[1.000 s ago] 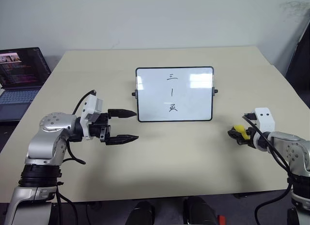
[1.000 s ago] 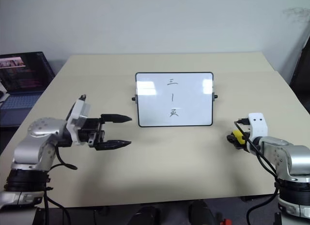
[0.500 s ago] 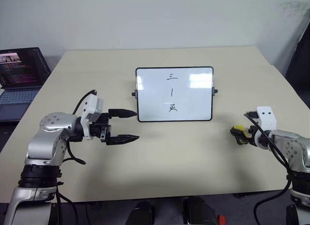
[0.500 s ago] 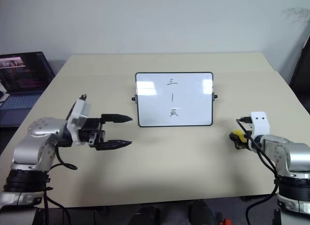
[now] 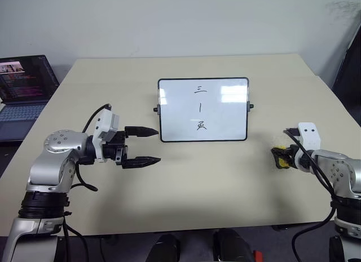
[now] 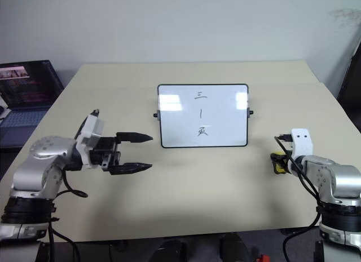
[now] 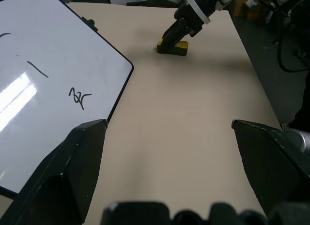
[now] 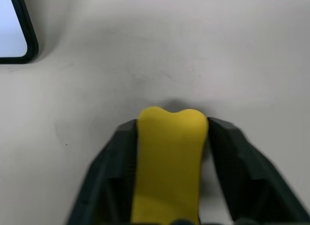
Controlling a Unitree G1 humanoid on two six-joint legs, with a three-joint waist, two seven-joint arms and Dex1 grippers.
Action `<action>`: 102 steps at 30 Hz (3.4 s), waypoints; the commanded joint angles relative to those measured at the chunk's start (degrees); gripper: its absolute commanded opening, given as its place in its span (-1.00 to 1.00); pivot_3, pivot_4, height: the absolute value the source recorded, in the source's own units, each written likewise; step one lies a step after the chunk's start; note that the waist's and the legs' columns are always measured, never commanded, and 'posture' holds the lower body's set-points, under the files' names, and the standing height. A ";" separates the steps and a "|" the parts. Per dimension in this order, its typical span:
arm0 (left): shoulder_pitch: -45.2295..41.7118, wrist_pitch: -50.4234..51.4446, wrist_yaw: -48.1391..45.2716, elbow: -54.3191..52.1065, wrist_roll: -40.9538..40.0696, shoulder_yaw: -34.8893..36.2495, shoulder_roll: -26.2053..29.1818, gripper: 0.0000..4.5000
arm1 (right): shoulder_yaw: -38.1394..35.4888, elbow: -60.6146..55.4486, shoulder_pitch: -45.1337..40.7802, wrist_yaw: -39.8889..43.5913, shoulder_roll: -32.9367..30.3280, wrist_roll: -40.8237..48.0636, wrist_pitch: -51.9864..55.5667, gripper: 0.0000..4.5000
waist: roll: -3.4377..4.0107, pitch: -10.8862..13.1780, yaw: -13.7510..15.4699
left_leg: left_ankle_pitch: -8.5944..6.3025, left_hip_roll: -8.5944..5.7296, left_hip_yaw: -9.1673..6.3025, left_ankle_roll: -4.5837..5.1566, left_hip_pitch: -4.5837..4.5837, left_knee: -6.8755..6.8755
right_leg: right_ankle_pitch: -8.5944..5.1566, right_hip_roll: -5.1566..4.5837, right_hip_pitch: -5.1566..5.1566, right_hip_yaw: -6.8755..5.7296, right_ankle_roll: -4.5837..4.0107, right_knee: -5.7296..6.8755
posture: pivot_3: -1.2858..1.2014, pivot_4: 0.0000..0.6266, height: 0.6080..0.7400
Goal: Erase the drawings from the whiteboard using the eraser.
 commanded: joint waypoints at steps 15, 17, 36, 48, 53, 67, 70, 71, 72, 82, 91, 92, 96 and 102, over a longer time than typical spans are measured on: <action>-0.57 -0.28 1.51 -1.05 -0.07 1.60 1.12 1.00 | 2.76 -3.64 -4.82 0.98 -0.42 -2.66 -6.75 -0.50 | 0.02 0.01 -0.21 | 0.00 0.01 0.02 0.00 0.01 0.00 | 0.00 0.00 -0.02 0.02 0.00 0.01 | 0.03 -0.52 1.00; -1.17 -0.55 3.90 -0.40 0.53 1.84 0.32 1.00 | 4.81 -4.08 -6.80 0.93 0.08 -3.92 -10.30 -0.50 | 0.02 0.01 -0.26 | 0.00 0.01 0.01 0.00 0.01 -0.01 | 0.00 0.00 -0.03 0.01 0.00 0.01 | 0.03 -0.52 1.00; 1.86 -8.66 32.82 -2.31 12.79 -1.15 -16.42 1.00 | 14.47 10.94 -21.16 1.49 11.83 -12.45 -33.31 -0.50 | 0.02 0.01 -0.05 | 0.01 -0.02 -0.20 -0.02 -0.03 -0.02 | 0.02 -0.05 -0.11 0.02 -0.02 0.02 | 0.03 -0.52 1.00; 2.45 -8.78 40.96 -4.62 15.69 -2.80 -20.98 1.00 | 17.41 27.95 -33.12 4.27 17.76 -16.64 -48.02 -0.50 | 0.02 0.01 -0.10 | 0.01 -0.03 -0.21 -0.03 -0.03 -0.02 | 0.03 -0.04 -0.15 0.03 -0.04 0.05 | 0.03 -0.52 1.00; 2.63 -8.75 42.25 -4.92 16.36 -3.02 -21.25 1.00 | 16.17 33.44 -36.63 4.57 20.28 -16.51 -51.08 -0.50 | 0.02 0.01 -0.14 | 0.02 -0.03 -0.21 -0.05 -0.03 -0.03 | 0.03 -0.04 -0.19 0.04 -0.04 0.07 | 0.03 -0.52 1.00; 2.54 -9.12 42.54 -4.49 16.40 -3.60 -21.60 1.00 | 16.54 43.64 -42.84 5.49 23.78 -17.78 -58.04 -0.50 | 0.03 0.01 -0.20 | 0.02 -0.04 -0.28 -0.05 -0.05 -0.04 | 0.04 -0.04 -0.23 0.05 -0.05 0.08 | 0.03 -0.52 1.00; 2.35 -9.26 42.51 -4.28 16.26 -3.67 -21.55 1.00 | 16.60 46.30 -44.23 5.49 24.32 -18.22 -59.46 -0.50 | 0.03 0.01 -0.27 | 0.02 -0.04 -0.28 -0.05 -0.05 -0.05 | 0.04 -0.04 -0.23 0.05 -0.05 0.08 | 0.03 -0.52 1.00; 2.36 -9.28 42.51 -4.28 16.18 -3.68 -21.52 1.00 | 16.59 46.84 -44.48 5.53 24.44 -18.37 -59.80 -0.50 | 0.03 0.01 -0.34 | 0.02 -0.04 -0.28 -0.05 -0.05 -0.05 | 0.04 -0.04 -0.24 0.06 -0.05 0.08 | 0.03 -0.52 1.00; 2.33 -9.37 42.54 -4.20 16.19 -3.71 -21.51 1.00 | 16.57 47.56 -44.78 5.74 24.65 -18.46 -60.24 -0.50 | 0.03 0.01 -0.37 | 0.02 -0.04 -0.28 -0.05 -0.05 -0.05 | 0.04 -0.04 -0.25 0.06 -0.05 0.09 | 0.03 -0.52 1.00; 1.84 -9.97 41.90 -3.29 16.17 -3.74 -21.08 1.00 | 16.52 53.36 -46.77 5.66 26.07 -19.76 -63.93 -0.50 | 0.04 0.02 -0.65 | 0.02 -0.03 -0.28 -0.06 -0.07 -0.06 | 0.04 -0.04 -0.28 0.07 -0.06 0.09 | 0.03 -0.52 1.00; 2.00 -10.11 41.75 -3.47 16.12 -3.18 -20.57 1.00 | 18.87 56.86 -47.41 5.06 25.41 -24.06 -63.93 -0.50 | 0.05 0.02 -1.20 | 0.02 -0.04 -0.29 -0.06 -0.09 -0.06 | 0.04 -0.04 -0.29 0.07 -0.06 0.09 | 0.03 -0.52 1.00; 2.03 -10.11 41.77 -3.50 16.12 -3.16 -20.56 1.00 | 19.03 57.23 -47.52 5.18 25.46 -24.44 -63.91 -0.50 | 0.05 0.02 -1.27 | 0.02 -0.04 -0.29 -0.06 -0.09 -0.06 | 0.04 -0.04 -0.29 0.06 -0.06 0.09 | 0.03 -0.52 1.00; 2.62 -10.08 41.99 -4.16 16.03 -3.07 -20.61 1.00 | 20.28 59.00 -47.77 5.12 25.29 -26.27 -64.20 -0.50 | 0.05 0.02 -1.36 | 0.02 -0.04 -0.29 -0.06 -0.09 -0.06 | 0.04 -0.04 -0.29 0.07 -0.06 0.10 | 0.03 -0.52 1.00; 3.31 -10.12 42.57 -4.93 15.99 -2.63 -20.36 1.00 | 21.08 62.07 -48.54 4.73 26.08 -28.25 -64.48 -0.50 | 0.05 0.02 -1.39 | 0.02 -0.04 -0.30 -0.06 -0.08 -0.05 | 0.04 -0.04 -0.29 0.07 -0.06 0.11 | 0.03 -0.52 1.00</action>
